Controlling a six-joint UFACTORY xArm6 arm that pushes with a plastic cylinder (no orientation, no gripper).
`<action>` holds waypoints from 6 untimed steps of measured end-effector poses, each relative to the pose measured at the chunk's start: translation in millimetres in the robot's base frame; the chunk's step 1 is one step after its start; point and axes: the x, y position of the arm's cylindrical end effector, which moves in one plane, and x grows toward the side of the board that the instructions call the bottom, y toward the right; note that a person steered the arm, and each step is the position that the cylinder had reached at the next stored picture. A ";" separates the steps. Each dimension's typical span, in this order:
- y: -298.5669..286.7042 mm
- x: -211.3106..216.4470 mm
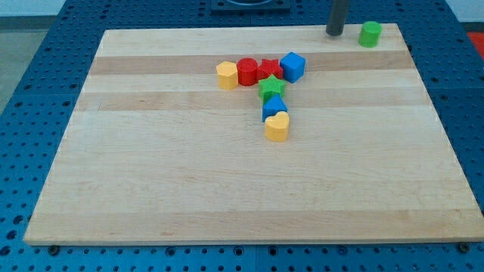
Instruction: Move your arm towards the yellow heart
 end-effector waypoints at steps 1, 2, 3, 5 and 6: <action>-0.7 35.3; -0.7 78.7; 1.0 126.3; 0.9 227.1; -16.2 266.2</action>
